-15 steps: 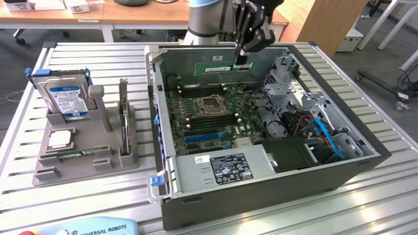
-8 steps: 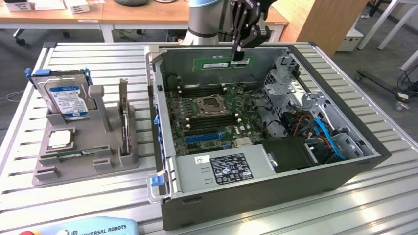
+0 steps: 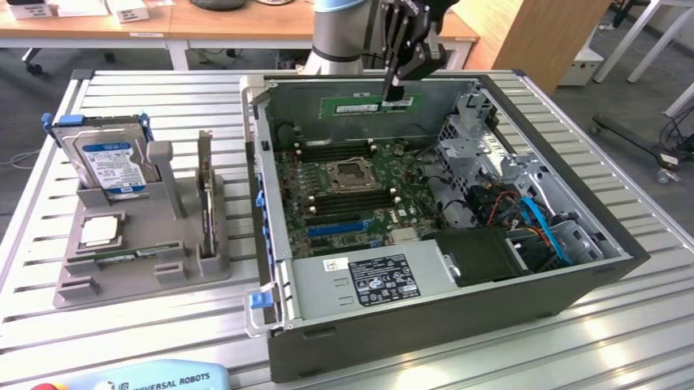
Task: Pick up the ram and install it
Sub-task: 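Pick up the ram and move it above insertion slot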
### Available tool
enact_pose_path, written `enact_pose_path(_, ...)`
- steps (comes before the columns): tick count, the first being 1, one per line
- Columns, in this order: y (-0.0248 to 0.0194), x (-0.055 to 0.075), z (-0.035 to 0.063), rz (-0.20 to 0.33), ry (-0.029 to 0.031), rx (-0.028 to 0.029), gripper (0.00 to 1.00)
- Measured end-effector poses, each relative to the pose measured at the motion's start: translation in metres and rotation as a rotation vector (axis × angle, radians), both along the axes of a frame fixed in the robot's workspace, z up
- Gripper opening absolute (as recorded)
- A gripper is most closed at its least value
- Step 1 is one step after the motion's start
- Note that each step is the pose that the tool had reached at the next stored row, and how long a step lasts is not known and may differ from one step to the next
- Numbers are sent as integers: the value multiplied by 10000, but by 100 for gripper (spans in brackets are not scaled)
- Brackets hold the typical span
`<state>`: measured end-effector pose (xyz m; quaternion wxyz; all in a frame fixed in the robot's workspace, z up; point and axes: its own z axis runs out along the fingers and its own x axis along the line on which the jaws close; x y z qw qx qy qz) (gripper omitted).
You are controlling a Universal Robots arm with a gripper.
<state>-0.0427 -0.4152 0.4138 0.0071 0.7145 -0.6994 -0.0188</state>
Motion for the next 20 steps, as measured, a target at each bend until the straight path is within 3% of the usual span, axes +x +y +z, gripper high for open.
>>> enact_pose_path(12,0,0,-212,0,0,0,12)
enact_pose_path(20,0,0,-294,-1,1,-2,12)
